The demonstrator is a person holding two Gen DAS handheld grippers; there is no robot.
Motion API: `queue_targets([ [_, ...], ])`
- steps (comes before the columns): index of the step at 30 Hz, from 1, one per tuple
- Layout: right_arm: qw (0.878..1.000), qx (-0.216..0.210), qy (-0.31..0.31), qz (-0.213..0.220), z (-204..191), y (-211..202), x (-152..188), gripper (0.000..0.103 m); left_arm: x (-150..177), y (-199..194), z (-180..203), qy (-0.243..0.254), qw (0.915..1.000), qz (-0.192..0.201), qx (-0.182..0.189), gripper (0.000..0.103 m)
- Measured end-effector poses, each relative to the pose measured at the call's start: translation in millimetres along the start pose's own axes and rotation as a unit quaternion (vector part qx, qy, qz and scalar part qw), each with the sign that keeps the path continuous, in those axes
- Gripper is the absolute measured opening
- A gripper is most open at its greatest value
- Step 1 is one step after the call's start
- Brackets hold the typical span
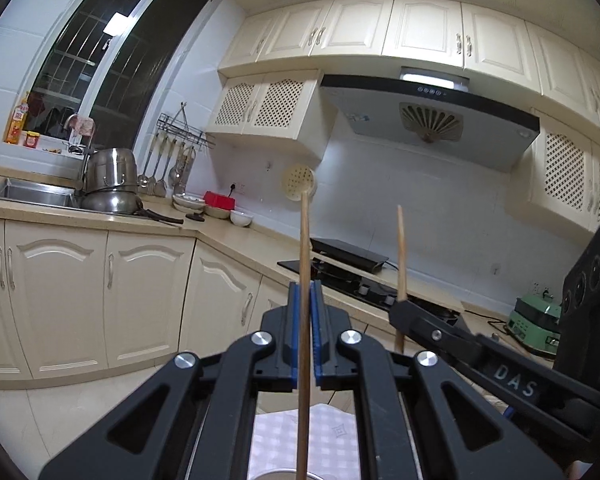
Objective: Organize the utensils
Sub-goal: 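Lift the chopstick with the right tool and drop it into the pink cup, then lower the right tool to the chopstick pile and grasp another chopstick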
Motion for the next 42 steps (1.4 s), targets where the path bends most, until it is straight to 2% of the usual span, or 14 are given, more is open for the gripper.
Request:
queue_targets([
  [5,1.0,0.006,0.005,-0.006,8,10,17,0.007,19,8,-9,0.006,0.9999,-0.005,-0.007,0.005],
  [10,0.999,0.015,0.005,-0.033,13,14,36,0.007,33,10,-14,0.013,0.9997,-0.015,-0.011,0.005],
  [12,0.999,0.02,0.005,-0.046,15,11,42,0.008,36,8,-15,0.02,0.9996,-0.018,-0.013,0.007],
  [13,0.999,0.019,0.005,-0.051,15,8,44,0.008,37,6,-16,0.022,0.9994,-0.021,-0.013,0.013],
  [14,0.998,0.021,0.003,-0.055,15,6,46,0.012,37,4,-16,0.024,0.9994,-0.023,-0.013,0.02],
  [15,0.998,0.033,0.0,-0.06,17,2,47,0.026,36,0,-17,0.024,0.9994,-0.021,-0.016,0.035],
  [16,0.997,0.041,0.002,-0.061,19,-2,47,0.033,34,-7,-21,0.02,0.9995,-0.017,-0.02,0.044],
  [17,0.997,0.051,0.009,-0.061,24,-6,46,0.052,31,-12,-23,0.015,0.9996,-0.014,-0.021,0.049],
  [18,0.996,0.056,0.016,-0.061,28,-9,46,0.071,29,-17,-26,0.012,0.9996,-0.013,-0.023,0.066],
  [19,0.996,0.058,0.028,-0.058,33,-16,45,0.079,26,-22,-29,0.011,0.9995,-0.011,-0.026,0.079],
  [20,0.996,0.058,0.031,-0.056,36,-20,43,0.087,22,-29,-31,0.012,0.9993,-0.006,-0.034,0.083],
  [23,0.995,0.072,0.033,-0.055,41,-35,40,0.096,16,-42,-33,0.019,0.9988,-0.01,-0.044,0.093],
  [31,0.991,0.108,0.041,-0.063,51,-69,35,0.097,12,-73,-26,0.033,0.9971,-0.04,-0.055,0.098],
  [42,0.982,0.163,0.027,-0.095,63,-120,35,0.097,11,-111,-14,0.087,0.9883,-0.088,-0.088,0.098],
])
Point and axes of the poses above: each gripper's, at about its wrist camera, not at the fingertips, and y roughly the way its jaws point, z to its right, x to its underside, the point moved 6 cm from there along y, roughly the way its jaws point, and after that the axes turned 7 degrees about z, right-handed, at the moved point
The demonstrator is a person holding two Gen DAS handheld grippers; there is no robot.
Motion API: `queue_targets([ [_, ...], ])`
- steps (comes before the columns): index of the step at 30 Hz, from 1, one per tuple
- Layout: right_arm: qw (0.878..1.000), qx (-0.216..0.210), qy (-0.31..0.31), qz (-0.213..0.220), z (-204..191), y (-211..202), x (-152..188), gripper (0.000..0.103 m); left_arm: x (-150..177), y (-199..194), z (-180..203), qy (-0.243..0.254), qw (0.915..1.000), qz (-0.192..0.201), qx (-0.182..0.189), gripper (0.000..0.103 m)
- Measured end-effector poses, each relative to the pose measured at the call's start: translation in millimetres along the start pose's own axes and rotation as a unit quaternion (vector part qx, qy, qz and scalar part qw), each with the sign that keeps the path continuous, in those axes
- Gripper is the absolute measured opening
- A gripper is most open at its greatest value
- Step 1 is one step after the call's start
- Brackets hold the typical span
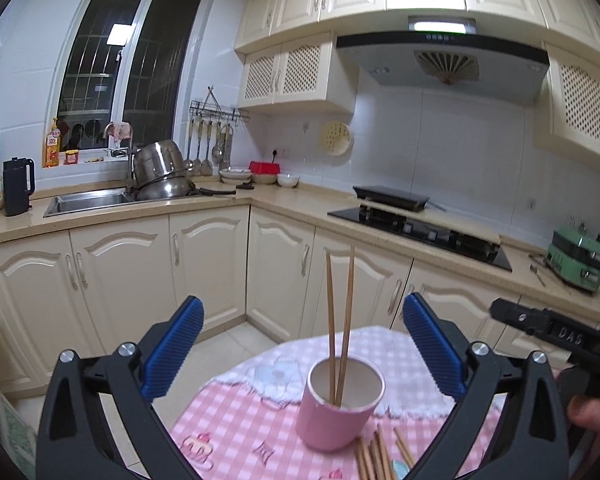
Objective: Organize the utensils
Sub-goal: 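Lower the right tool to the chopstick pile and grasp another chopstick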
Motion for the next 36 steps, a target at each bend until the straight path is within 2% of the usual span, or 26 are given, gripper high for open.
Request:
queue_targets([
  [13,0.997,0.036,-0.028,-0.056,27,-30,38,0.097,35,-21,13,0.043,0.9973,-0.059,-0.006,0.098],
  [26,0.991,0.035,-0.056,-0.115,29,-27,86,0.097,86,-17,14,0.067,0.9899,-0.125,-0.003,0.098],
  [34,0.977,0.036,-0.101,-0.183,27,-9,130,0.096,121,-5,15,0.08,0.9807,-0.178,0.006,0.098],
  [36,0.972,0.037,-0.114,-0.201,25,-4,142,0.087,134,-1,19,0.088,0.9761,-0.199,0.013,0.098],
])
Point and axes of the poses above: each gripper's, at about its wrist camera, not at the fingertips, and y roughly the way its jaws point, z to its right, x to its underside, the point moved 6 cm from there along y, roughly the way its jaws point, and after that the axes turned 7 degrees about z, right-handed, at the moved point
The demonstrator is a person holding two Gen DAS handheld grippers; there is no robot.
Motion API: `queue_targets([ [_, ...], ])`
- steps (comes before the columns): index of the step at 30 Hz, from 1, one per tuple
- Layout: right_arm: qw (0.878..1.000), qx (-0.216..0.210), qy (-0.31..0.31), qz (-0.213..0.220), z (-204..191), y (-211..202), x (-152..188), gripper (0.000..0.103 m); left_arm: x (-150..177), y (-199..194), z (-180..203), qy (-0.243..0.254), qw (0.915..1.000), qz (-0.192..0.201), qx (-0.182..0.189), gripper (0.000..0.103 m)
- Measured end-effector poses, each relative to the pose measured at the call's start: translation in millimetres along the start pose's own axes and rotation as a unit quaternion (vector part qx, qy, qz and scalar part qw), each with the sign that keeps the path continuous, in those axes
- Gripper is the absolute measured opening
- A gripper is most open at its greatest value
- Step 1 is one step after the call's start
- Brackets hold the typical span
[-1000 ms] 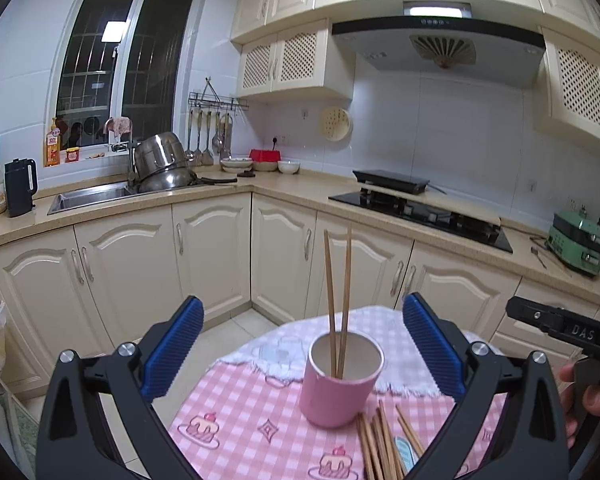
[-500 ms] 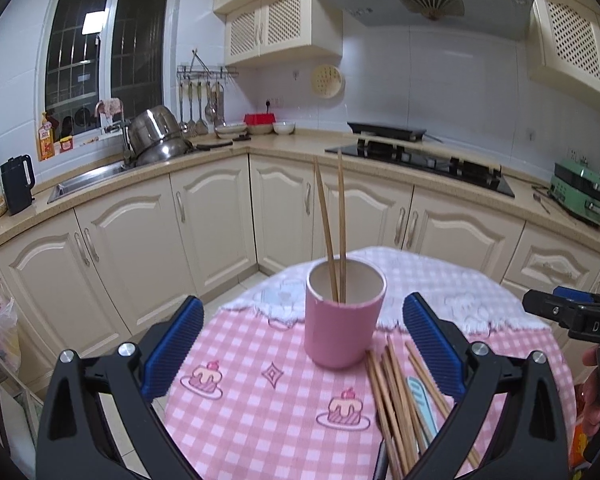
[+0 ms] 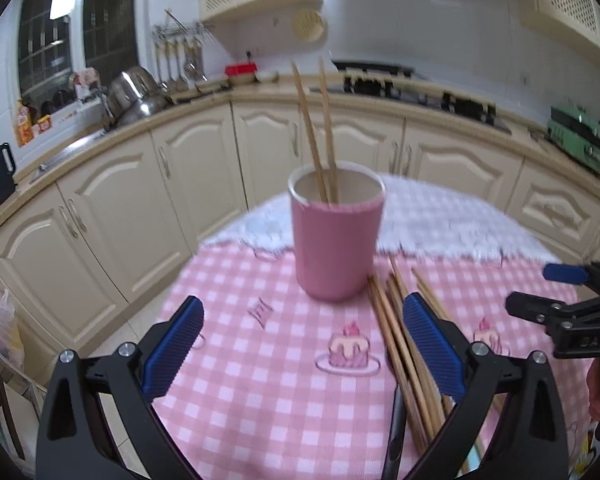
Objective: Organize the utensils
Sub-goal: 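Lower the right tool to the chopstick pile and grasp another chopstick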
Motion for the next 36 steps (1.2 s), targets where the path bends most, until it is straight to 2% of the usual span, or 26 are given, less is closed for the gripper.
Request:
queue_targets([
  [3,1.0,-0.007,-0.009,-0.022,-5,12,10,0.079,14,13,8,0.009,0.9995,-0.028,0.007,0.098],
  [7,0.999,-0.011,-0.016,-0.035,-7,19,17,0.074,32,29,14,0.008,0.9981,-0.06,0.012,0.097],
  [12,0.998,-0.015,-0.023,-0.05,-7,27,23,0.065,43,38,20,0.007,0.9967,-0.078,0.019,0.097],
  [17,0.998,-0.025,-0.027,-0.058,-11,32,26,0.061,50,43,28,0.012,0.9954,-0.091,0.025,0.096],
  [19,0.997,-0.024,-0.034,-0.062,-14,36,27,0.058,53,46,32,0.014,0.9947,-0.098,0.029,0.086],
  [21,0.997,-0.023,-0.042,-0.067,-15,40,28,0.051,56,49,34,0.012,0.9936,-0.107,0.035,0.078],
  [24,0.996,-0.023,-0.051,-0.067,-18,42,27,0.05,59,50,36,0.01,0.993,-0.11,0.041,0.075],
  [25,0.996,-0.024,-0.053,-0.068,-19,42,27,0.049,59,50,37,0.012,0.9928,-0.111,0.042,0.07],
  [29,0.994,-0.029,-0.07,-0.075,-26,42,26,0.039,62,53,40,0.008,0.9915,-0.118,0.055,0.061],
  [33,0.994,-0.027,-0.065,-0.08,-24,46,22,0.038,60,55,40,0.004,0.9905,-0.123,0.062,0.05],
  [36,0.994,-0.028,-0.066,-0.085,-25,47,22,0.037,60,57,38,0.0,0.9899,-0.126,0.064,0.049],
])
Point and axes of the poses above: each gripper's, at about its wrist camera, not at the fingertips, and y roughly the way its jaws point, z to its right, x to its underside, the point moved 6 cm from there along y, roughly the way its jaws point, and after that the axes turned 7 degrees about z, right-handed, at the moved point
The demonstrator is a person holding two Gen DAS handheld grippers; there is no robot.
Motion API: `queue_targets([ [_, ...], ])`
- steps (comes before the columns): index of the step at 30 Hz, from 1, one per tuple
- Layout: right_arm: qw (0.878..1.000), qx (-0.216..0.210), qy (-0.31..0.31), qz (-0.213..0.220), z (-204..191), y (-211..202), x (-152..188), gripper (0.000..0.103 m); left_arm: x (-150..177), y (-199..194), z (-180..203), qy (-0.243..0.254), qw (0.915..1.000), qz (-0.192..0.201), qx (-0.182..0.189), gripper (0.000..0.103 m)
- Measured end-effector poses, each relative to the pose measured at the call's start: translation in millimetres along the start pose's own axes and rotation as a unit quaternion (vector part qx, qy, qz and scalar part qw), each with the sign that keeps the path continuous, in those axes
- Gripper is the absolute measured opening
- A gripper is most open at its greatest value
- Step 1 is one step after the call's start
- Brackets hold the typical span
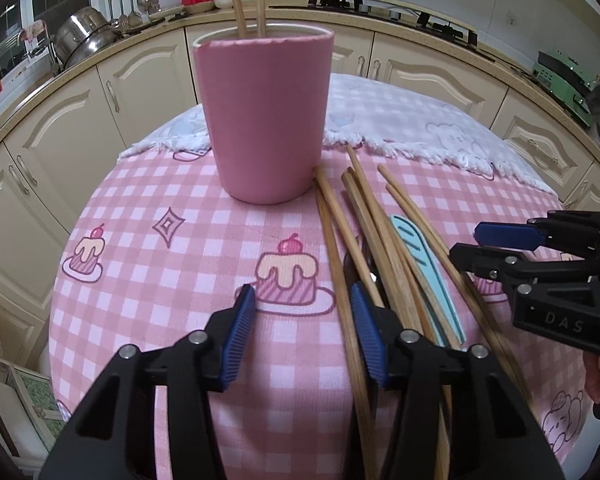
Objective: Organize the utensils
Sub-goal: 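Lower the right tool to the chopstick pile and grasp another chopstick, then carry the chopstick with the right tool and drop it into the pink cup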
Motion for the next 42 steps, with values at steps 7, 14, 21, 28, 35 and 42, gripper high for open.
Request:
queue_targets([
  [7,1.0,-0.003,0.002,-0.006,0,8,-9,0.036,0,4,-10,-0.005,0.9999,-0.007,-0.009,0.049],
  [14,1.0,-0.002,0.007,-0.013,4,7,-6,0.036,3,4,-16,0.002,0.9999,-0.011,-0.011,0.049],
  [21,1.0,0.013,0.0,-0.016,5,7,-2,0.026,-1,7,-13,0.024,0.9995,-0.019,-0.011,0.049],
  [28,1.0,0.018,-0.005,-0.013,0,15,-13,0.012,-13,19,-7,0.068,0.9966,-0.042,0.018,0.032],
  [35,0.999,-0.032,0.032,0.029,3,-7,-5,0.005,-12,8,-6,0.079,0.9955,-0.04,0.032,0.006],
  [42,0.986,-0.085,0.081,0.118,17,-53,-12,0.006,-16,-32,-14,0.022,0.9981,0.026,0.052,0.005],
])
Point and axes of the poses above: each gripper's, at about its wrist camera, not at the fingertips, and y roughly the way its jaws point, z to its right, x to its underside, the point moved 6 cm from there along y, roughly the way its jaws point, and after that the axes turned 7 degrees about z, right-handed, at the moved point
